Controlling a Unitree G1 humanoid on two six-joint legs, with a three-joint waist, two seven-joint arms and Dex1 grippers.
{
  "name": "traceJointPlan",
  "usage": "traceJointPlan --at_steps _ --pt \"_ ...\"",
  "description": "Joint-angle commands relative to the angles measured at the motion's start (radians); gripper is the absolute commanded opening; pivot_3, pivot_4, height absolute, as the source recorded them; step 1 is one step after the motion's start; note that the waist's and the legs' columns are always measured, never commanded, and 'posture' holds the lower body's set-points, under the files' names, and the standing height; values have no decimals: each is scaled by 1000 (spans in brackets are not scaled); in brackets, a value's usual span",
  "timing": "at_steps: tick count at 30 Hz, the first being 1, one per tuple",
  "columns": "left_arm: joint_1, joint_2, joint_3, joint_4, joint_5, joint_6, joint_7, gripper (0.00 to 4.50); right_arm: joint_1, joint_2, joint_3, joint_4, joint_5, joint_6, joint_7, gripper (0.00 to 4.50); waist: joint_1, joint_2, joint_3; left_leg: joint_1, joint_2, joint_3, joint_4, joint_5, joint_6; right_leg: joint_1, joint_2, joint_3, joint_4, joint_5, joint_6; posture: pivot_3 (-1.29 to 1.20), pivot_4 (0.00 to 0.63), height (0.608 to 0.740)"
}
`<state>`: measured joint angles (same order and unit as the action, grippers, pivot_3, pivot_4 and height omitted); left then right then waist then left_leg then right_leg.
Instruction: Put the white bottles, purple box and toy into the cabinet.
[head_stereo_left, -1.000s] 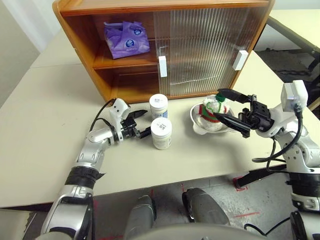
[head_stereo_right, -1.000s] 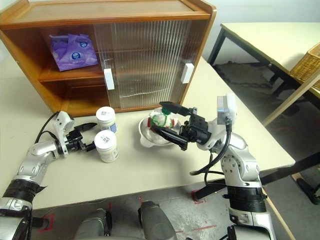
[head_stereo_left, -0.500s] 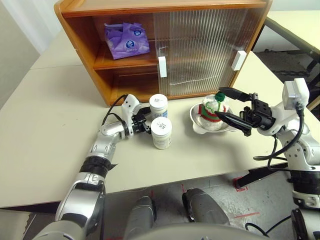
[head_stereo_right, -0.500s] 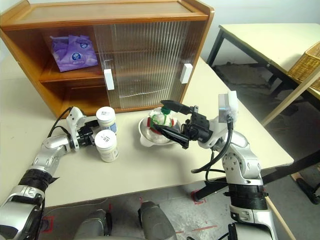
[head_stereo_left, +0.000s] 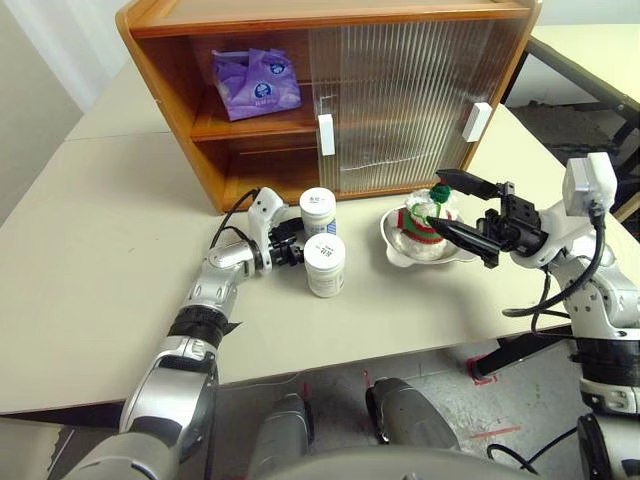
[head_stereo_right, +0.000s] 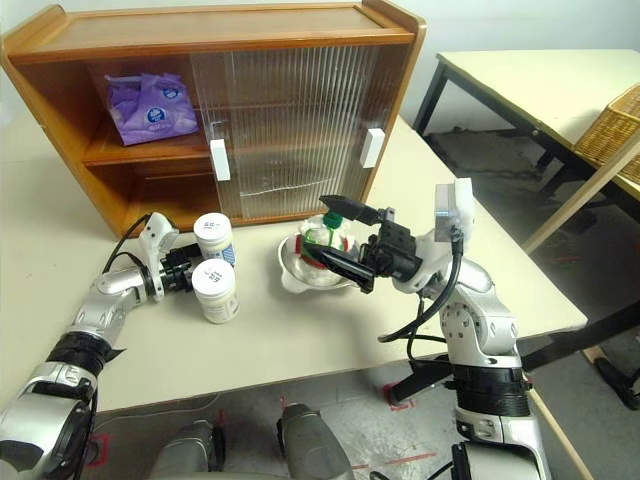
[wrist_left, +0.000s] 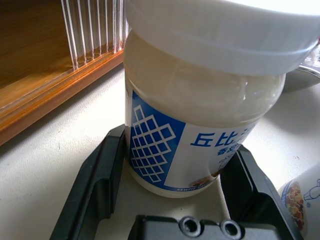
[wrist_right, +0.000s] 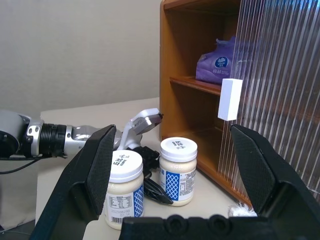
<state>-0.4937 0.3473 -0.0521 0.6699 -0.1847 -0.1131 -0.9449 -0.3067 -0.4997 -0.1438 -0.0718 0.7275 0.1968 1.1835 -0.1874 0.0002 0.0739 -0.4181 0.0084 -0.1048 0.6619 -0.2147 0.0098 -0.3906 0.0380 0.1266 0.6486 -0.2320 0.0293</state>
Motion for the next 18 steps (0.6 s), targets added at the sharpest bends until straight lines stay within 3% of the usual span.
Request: traceJointPlan --at_steps 1,12,18 --pt "38 11 30 -57 -13 -14 16 3115 4 3 11 -16 -12 3 -4 4500 -2 0 0 0 -1 0 0 0 0 0 0 0 0 0 0 -262 55 740" --pt "96 70 134 -254 -45 41 143 3115 6 0 10 -10 -7 6 6 4500 -4 0 0 0 -4 2 0 1 0 0 1 -2 0 0 -1 -250 59 740" --pt "-2 72 182 -208 -18 111 304 3115 10 0 15 -11 -4 13 14 4500 2 0 0 0 -3 1 0 2 1 0 0 -1 0 1 -1 -240 65 740"
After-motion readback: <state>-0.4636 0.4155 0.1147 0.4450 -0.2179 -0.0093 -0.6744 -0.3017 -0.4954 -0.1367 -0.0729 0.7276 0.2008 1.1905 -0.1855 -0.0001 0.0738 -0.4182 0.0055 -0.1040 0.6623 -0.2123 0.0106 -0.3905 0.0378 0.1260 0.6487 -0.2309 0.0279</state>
